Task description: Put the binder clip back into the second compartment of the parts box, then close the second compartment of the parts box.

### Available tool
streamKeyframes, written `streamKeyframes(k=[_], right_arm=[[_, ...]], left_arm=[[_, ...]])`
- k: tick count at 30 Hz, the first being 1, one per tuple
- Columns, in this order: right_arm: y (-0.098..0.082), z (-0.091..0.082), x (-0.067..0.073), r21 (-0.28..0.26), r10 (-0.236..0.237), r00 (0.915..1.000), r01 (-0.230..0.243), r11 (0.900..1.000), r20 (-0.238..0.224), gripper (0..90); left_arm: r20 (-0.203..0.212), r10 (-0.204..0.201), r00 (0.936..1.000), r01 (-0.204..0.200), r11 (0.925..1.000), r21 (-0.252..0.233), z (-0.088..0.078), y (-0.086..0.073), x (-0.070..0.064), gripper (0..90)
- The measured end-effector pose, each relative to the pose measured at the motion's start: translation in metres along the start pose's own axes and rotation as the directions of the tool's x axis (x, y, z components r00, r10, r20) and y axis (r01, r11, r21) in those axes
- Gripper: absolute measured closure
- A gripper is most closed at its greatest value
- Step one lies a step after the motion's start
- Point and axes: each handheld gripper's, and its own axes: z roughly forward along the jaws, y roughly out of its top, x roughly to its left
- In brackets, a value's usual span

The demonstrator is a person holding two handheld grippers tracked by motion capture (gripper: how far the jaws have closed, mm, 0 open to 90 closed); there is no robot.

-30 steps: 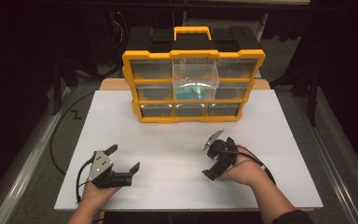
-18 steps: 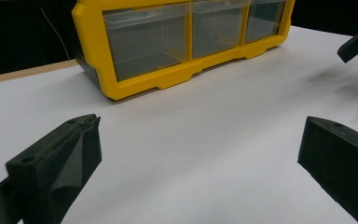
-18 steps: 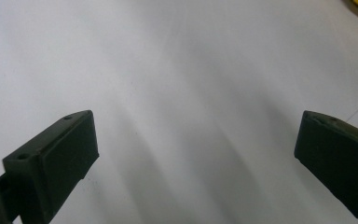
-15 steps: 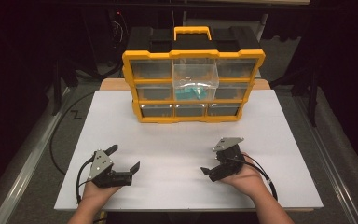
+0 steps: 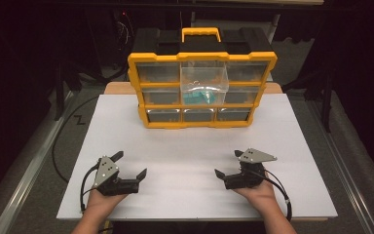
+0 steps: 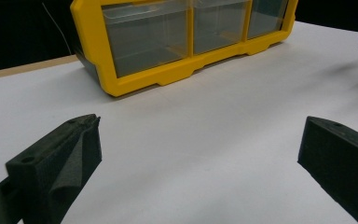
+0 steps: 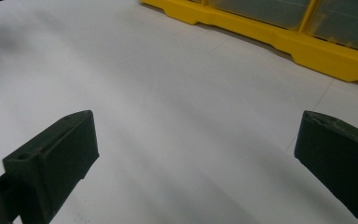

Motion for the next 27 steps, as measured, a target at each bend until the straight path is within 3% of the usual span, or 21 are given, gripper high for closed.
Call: streamKeyframes(k=[9, 16, 21, 27], right_arm=[[-0.003, -0.001, -0.004, -0.013, 0.022, 0.9994, -0.021, 1.0, 0.026, 1.0], [-0.008, -0.004, -0.008, -0.016, 0.047, 0.9981, -0.046, 0.999, 0.041, 6.0], [-0.008, -0.009, -0.006, -0.043, 0.071, 0.9937, -0.068, 0.997, 0.086, 18.2], [-0.008, -0.012, -0.003, -0.056, 0.074, 0.9924, -0.069, 0.996, 0.099, 35.8]], left_arm=[[0.002, 0.026, 0.9997, -0.026, 0.9995, 0.017, 0.005, 0.0, -0.004, 0.3], [0.007, 0.015, 0.9999, -0.016, 0.9999, 0.006, 0.006, 0.001, -0.005, 0.3], [0.021, 0.015, 0.9997, -0.015, 0.9999, 0.002, 0.006, 0.001, -0.006, 0.3], [0.021, 0.022, 0.9995, -0.022, 0.9997, -0.004, 0.005, 0.002, -0.005, 0.3]])
